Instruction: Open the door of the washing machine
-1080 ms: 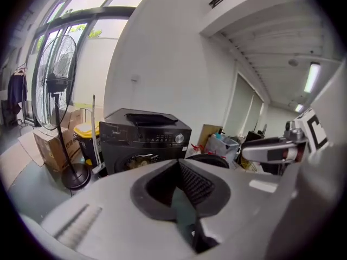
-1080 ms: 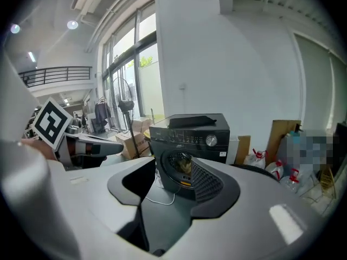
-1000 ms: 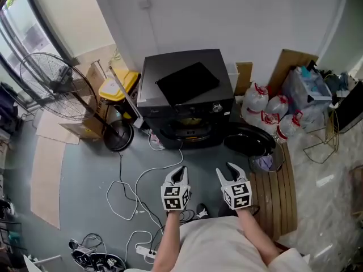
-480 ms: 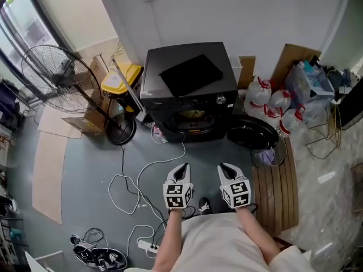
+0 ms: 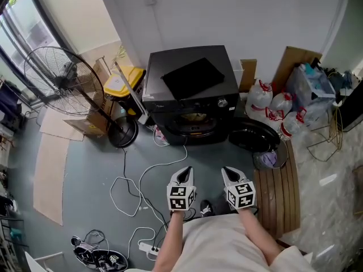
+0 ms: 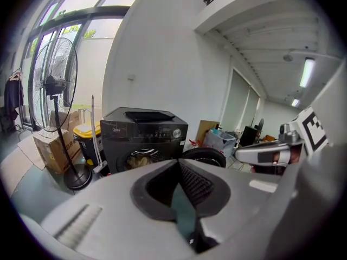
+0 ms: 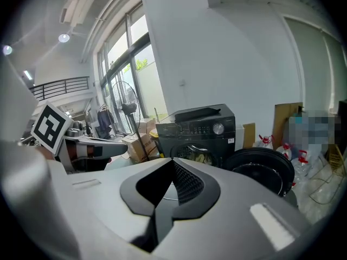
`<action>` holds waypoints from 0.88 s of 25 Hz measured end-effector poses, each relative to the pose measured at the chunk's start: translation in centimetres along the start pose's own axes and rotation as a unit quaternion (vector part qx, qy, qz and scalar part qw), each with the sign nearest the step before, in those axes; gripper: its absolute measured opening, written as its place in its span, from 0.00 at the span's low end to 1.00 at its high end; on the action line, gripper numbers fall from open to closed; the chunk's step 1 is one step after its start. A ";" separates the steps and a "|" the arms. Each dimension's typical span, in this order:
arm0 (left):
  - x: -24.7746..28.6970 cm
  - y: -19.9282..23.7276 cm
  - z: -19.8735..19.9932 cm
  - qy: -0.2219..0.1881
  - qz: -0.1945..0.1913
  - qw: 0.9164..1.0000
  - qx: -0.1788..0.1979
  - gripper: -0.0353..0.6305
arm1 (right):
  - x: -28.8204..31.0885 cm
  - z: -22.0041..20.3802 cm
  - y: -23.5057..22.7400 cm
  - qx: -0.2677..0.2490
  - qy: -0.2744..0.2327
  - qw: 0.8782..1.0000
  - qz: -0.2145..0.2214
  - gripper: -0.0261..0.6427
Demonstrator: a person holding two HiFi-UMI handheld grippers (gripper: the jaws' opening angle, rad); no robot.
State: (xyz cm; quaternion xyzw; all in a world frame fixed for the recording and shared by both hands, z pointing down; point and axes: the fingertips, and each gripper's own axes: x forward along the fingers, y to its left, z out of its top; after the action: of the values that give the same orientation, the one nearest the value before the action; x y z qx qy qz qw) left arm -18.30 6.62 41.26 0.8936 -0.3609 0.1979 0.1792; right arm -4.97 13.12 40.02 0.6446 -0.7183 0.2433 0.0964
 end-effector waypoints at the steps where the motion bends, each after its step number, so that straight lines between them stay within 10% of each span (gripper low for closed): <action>1: 0.0 0.1 0.0 0.000 0.001 1.000 -0.002 0.14 | 0.1 -0.2 -0.1 0.007 0.001 1.000 0.003 0.04; 22: 0.9 1.3 -0.6 0.007 0.017 1.000 -0.010 0.14 | 0.7 -1.5 0.7 0.021 0.012 0.999 0.041 0.04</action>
State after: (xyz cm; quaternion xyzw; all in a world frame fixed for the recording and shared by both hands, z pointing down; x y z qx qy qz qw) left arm -18.75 5.49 42.49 0.8841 -0.3765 0.2038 0.1873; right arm -5.99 13.24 41.44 0.6138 -0.7375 0.2696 0.0813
